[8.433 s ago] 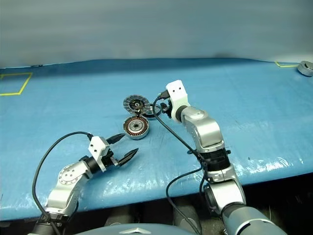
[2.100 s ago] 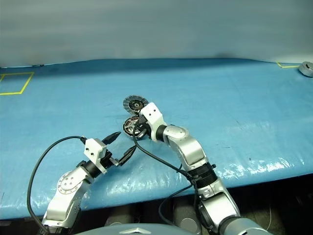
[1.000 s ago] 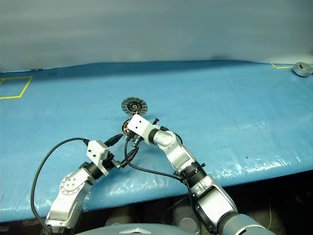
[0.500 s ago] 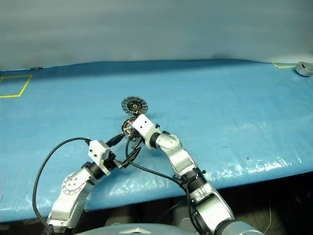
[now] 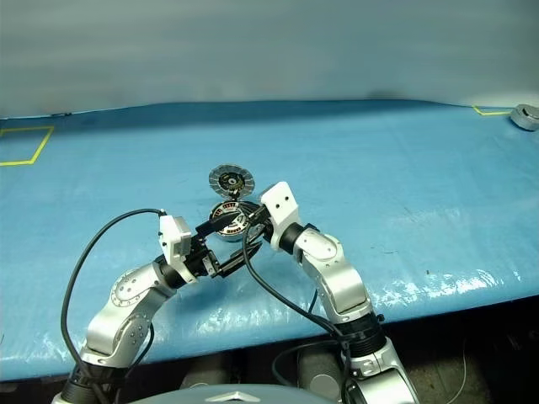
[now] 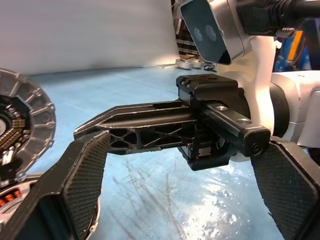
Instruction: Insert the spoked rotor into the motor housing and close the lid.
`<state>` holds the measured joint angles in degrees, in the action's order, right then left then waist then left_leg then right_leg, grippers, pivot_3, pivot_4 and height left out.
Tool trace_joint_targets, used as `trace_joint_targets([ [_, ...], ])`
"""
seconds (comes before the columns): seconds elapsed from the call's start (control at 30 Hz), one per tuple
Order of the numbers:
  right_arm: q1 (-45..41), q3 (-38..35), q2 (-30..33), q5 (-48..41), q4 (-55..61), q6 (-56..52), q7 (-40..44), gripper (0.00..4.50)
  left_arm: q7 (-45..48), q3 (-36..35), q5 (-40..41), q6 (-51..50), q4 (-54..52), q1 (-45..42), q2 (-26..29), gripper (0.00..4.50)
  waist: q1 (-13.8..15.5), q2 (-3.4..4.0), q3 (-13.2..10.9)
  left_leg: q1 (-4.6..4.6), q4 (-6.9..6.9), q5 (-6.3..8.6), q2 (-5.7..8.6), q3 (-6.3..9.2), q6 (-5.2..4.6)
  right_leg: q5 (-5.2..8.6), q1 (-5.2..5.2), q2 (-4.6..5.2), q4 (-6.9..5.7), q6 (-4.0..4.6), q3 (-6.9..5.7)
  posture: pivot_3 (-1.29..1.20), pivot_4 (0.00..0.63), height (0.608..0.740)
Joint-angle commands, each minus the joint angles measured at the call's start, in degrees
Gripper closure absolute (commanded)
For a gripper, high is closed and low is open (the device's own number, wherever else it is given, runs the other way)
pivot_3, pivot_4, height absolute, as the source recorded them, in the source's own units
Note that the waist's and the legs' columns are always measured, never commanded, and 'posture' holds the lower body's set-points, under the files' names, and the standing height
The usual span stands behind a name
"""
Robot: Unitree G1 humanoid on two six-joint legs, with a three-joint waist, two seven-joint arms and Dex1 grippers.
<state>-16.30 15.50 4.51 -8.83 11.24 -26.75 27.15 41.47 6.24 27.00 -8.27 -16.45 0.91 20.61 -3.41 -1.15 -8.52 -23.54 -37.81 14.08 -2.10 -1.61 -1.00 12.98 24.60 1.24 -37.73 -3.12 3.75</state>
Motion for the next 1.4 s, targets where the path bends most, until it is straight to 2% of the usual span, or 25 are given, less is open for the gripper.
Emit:
trace_joint_targets([
  [0.03, 4.05, -1.74, 3.53, -1.47, 2.82, -0.42, 1.87, 4.49, -9.07, -17.48, 3.19, -0.96, 5.31, -5.82, 3.51, 0.00, 0.03, -0.02, -0.01, -0.01, -0.01, 0.00, 0.00, 0.00, 0.00, 0.00, 0.00, 0.00, 0.00, -0.01, 0.00, 0.00, 0.150, 0.740],
  [0.17, 4.53, -3.41, 3.63, -1.34, 2.32, 0.45, -1.49, 4.49, -8.09, -17.77, 1.87, -2.39, 7.14, -7.73, 6.93, 0.00, 0.00, -0.04, -0.03, -0.03, -0.01, 0.00, 0.04, 0.02, 0.00, -0.01, 0.00, 0.00, 0.01, -0.01, 0.01, 0.00, 0.150, 0.740],
  [0.3, 5.15, -3.97, 2.39, -2.19, 2.09, 2.17, -4.00, 4.49, -4.86, -12.84, -3.92, -2.22, 7.77, -5.45, 11.48, 0.00, 0.06, -0.04, -0.03, -0.04, 0.08, 0.00, 0.05, 0.05, 0.00, -0.07, 0.02, 0.00, 0.02, 0.11, 0.01, 0.00, 0.150, 0.740],
  [0.6, 3.04, -2.32, -2.99, -1.46, 0.67, 6.16, -8.67, 4.49, -2.64, -4.47, -7.70, -1.69, 7.69, -1.37, 11.42, 0.00, -0.30, -0.01, -0.08, 0.11, 0.09, 0.00, 0.00, -0.02, 0.00, 0.04, -0.02, -0.01, -0.03, 0.01, 0.03, 0.00, 0.150, 0.740],
  [0.93, -1.01, -6.93, -3.43, -2.83, -0.78, 7.35, -9.29, 4.49, -1.89, -9.24, -7.17, 0.12, 8.39, -1.57, 10.21, 0.00, 0.58, -0.03, -0.11, -0.04, 0.06, -0.01, -0.04, 0.03, 0.02, -0.16, 0.02, 0.19, 0.02, 0.23, -0.01, 0.00, 0.150, 0.740],
  [1.13, 0.00, -7.33, -3.52, -4.35, 0.11, 7.14, -7.66, 4.49, -3.23, -14.92, -1.04, -2.39, 5.78, -4.52, 8.27, 0.00, 0.76, -0.03, -0.11, -0.03, 0.06, -0.01, 0.00, 0.03, 0.02, -0.19, 0.01, 0.13, -0.01, 0.20, -0.05, 0.00, 0.150, 0.740],
  [1.17, 0.65, -7.31, -3.44, -5.29, 0.70, 6.50, -6.95, 4.49, -3.58, -15.67, -0.29, -2.84, 5.84, -5.15, 8.06, 0.00, 0.76, -0.03, -0.11, -0.04, 0.06, -0.01, 0.01, 0.03, 0.01, -0.31, 0.01, 0.13, -0.01, -0.01, -0.05, 0.00, 0.150, 0.740],
  [1.4, 6.42, -1.77, 3.11, -7.83, 4.96, 1.38, 1.33, 4.49, -3.28, -15.78, -1.58, -2.93, 10.57, -9.49, 8.28, 0.00, 1.02, -0.03, -0.11, -0.03, 0.04, 0.00, 0.11, 0.01, 0.01, -0.32, -0.02, 0.13, 0.03, -0.04, -0.04, 0.00, 0.150, 0.740],
])
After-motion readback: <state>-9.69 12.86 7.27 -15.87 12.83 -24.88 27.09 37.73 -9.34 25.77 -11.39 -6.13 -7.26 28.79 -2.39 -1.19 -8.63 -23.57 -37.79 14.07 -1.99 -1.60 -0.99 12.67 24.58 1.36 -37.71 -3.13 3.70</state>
